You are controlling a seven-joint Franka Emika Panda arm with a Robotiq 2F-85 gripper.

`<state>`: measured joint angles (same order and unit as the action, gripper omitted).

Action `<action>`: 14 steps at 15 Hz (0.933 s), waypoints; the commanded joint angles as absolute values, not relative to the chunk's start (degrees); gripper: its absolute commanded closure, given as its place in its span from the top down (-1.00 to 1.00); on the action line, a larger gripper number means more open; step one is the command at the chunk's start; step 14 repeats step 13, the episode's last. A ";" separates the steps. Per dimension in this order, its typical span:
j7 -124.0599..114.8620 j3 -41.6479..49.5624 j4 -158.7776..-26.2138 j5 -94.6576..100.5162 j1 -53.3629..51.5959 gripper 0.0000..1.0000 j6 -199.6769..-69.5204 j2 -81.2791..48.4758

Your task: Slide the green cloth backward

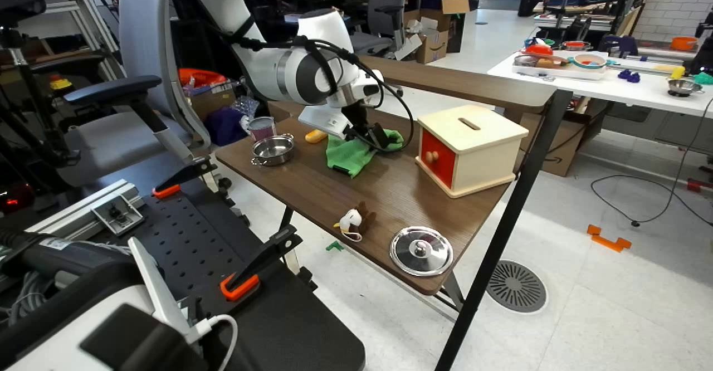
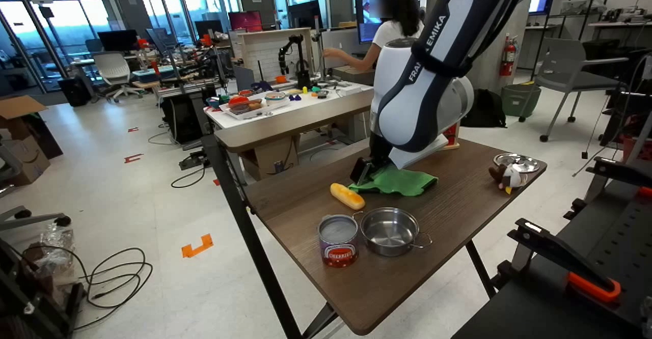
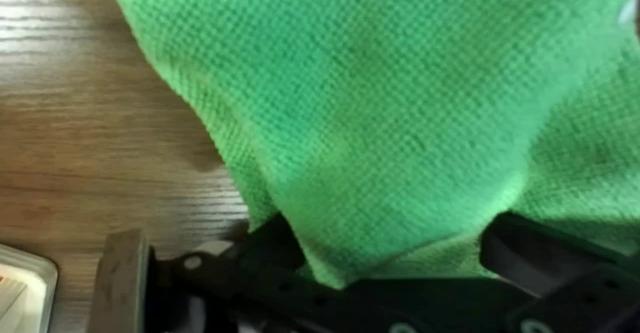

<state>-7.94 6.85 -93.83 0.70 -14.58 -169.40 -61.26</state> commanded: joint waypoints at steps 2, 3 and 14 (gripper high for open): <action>-10.40 9.28 -97.10 1.42 -17.61 1.00 -169.36 -57.62; -10.93 10.67 -99.20 1.76 -18.87 1.00 -170.21 -55.79; -12.04 13.54 -106.06 1.75 -21.75 1.00 -172.03 -48.40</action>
